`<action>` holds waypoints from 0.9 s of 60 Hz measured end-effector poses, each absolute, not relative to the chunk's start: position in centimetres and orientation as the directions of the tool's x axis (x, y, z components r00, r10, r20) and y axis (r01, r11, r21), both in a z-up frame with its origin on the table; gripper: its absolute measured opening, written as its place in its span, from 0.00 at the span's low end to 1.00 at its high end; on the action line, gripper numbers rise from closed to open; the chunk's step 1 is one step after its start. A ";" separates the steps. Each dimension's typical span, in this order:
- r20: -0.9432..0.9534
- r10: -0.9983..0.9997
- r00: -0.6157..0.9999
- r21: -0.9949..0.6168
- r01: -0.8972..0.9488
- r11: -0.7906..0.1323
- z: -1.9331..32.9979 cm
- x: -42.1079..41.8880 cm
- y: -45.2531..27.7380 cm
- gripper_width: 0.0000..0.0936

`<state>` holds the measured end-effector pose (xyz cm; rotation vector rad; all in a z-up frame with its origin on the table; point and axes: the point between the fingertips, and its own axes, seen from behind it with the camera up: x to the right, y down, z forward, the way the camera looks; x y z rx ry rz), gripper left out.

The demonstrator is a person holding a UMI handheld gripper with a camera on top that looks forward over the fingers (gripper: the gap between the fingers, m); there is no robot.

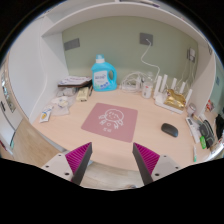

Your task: Arrange mouse

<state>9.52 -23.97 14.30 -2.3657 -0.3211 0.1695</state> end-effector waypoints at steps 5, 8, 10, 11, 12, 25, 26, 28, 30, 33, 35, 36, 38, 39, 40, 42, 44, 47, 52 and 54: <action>0.002 0.249 0.968 -0.676 0.185 -0.714 10.4 14.8 -23.3 0.90; 0.028 0.229 0.973 -0.683 0.186 -0.706 8.6 18.1 -22.2 0.90; 0.049 0.216 0.975 -0.689 0.190 -0.700 7.4 20.4 -21.3 0.90; 0.058 0.211 0.976 -0.692 0.192 -0.696 6.9 21.5 -20.8 0.90; 0.067 0.205 0.976 -0.696 0.193 -0.691 6.4 22.5 -20.2 0.90; 0.125 0.123 0.984 -0.741 0.175 -0.649 1.5 33.4 -11.6 0.89; 0.127 0.120 0.985 -0.744 0.175 -0.645 1.3 33.9 -10.9 0.89; 0.136 0.119 0.984 -0.747 0.180 -0.640 0.8 34.9 -9.7 0.89; 0.146 0.119 0.982 -0.746 0.188 -0.639 0.2 35.8 -8.6 0.89; 0.153 0.126 0.980 -0.744 0.198 -0.638 -0.5 36.7 -7.1 0.89; 0.149 0.133 0.980 -0.743 0.200 -0.639 -0.9 37.1 -6.3 0.90; 0.138 0.141 0.980 -0.748 0.196 -0.634 -0.8 37.0 -5.8 0.90; 0.123 0.148 0.981 -0.755 0.189 -0.627 -0.7 37.0 -5.0 0.90; 0.116 0.153 0.981 -0.757 0.187 -0.626 -0.8 37.0 -4.6 0.90; 0.112 0.158 0.981 -0.757 0.187 -0.626 -0.9 37.1 -4.2 0.90; 0.110 0.164 0.980 -0.758 0.189 -0.624 -0.9 37.3 -3.5 0.90; 0.110 0.166 0.980 -0.763 0.190 -0.618 -0.9 37.5 -2.7 0.90; 0.099 0.165 0.981 -0.768 0.181 -0.614 -1.0 37.7 -1.7 0.90; 0.064 0.152 0.986 -0.773 0.145 -0.617 -1.2 38.0 -0.3 0.89; 0.045 0.147 0.988 -0.774 0.128 -0.620 -1.3 38.1 0.2 0.87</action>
